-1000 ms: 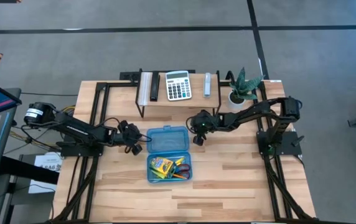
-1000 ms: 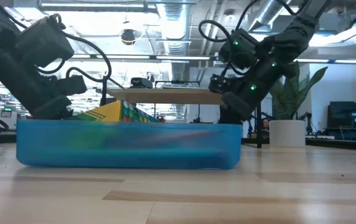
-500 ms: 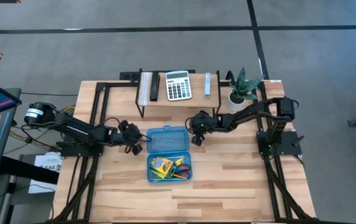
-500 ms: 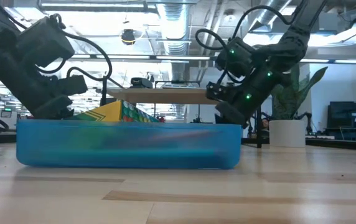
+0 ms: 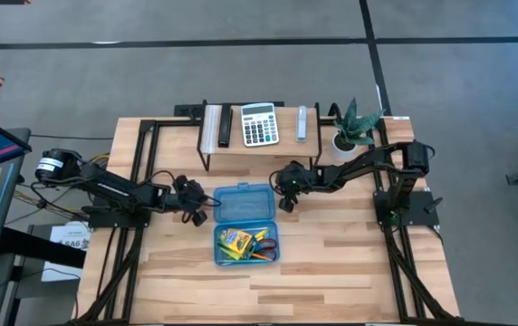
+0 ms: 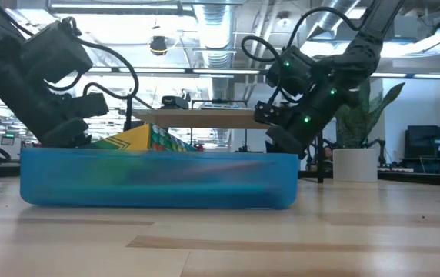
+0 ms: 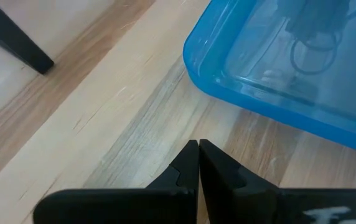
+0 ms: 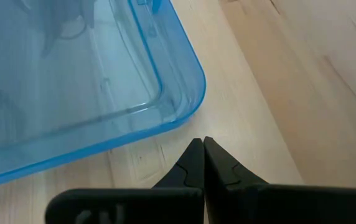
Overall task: Pack school essentials
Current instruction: Close the supply box
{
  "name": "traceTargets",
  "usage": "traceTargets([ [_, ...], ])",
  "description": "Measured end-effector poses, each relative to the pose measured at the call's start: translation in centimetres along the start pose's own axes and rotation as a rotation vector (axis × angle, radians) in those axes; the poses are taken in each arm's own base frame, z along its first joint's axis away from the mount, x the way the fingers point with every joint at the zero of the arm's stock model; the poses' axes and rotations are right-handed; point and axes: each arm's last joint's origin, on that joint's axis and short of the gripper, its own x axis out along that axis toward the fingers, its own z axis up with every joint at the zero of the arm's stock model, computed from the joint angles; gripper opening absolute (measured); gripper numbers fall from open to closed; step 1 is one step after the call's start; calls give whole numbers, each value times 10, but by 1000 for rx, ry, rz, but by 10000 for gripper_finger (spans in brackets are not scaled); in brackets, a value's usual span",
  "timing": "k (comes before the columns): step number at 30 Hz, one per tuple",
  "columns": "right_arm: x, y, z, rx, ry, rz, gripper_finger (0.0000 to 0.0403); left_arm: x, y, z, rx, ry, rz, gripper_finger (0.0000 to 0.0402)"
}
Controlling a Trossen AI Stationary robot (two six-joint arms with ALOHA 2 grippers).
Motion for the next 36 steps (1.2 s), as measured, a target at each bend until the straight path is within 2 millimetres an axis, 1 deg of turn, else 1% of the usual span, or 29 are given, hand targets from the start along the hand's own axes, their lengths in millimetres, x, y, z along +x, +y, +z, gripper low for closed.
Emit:
traceTargets([
  [9, 0, 0, 1, 2, -17, 6, 8, 0, -4, 6, 30, -47, -60, 0],
  [15, 1, 1, 3, 4, -35, 34, 8, 3, 2, 8, 13, -24, -61, 0],
  [19, 1, 1, 3, 5, -37, 35, 8, 10, 3, 9, 13, -16, -74, 0],
  [26, 1, 1, 3, 6, -38, 35, 8, 24, 0, 8, 2, -19, -87, 0],
  [36, 1, 1, 4, 4, -47, 37, 8, 21, -1, 12, 31, -58, -102, 0],
])
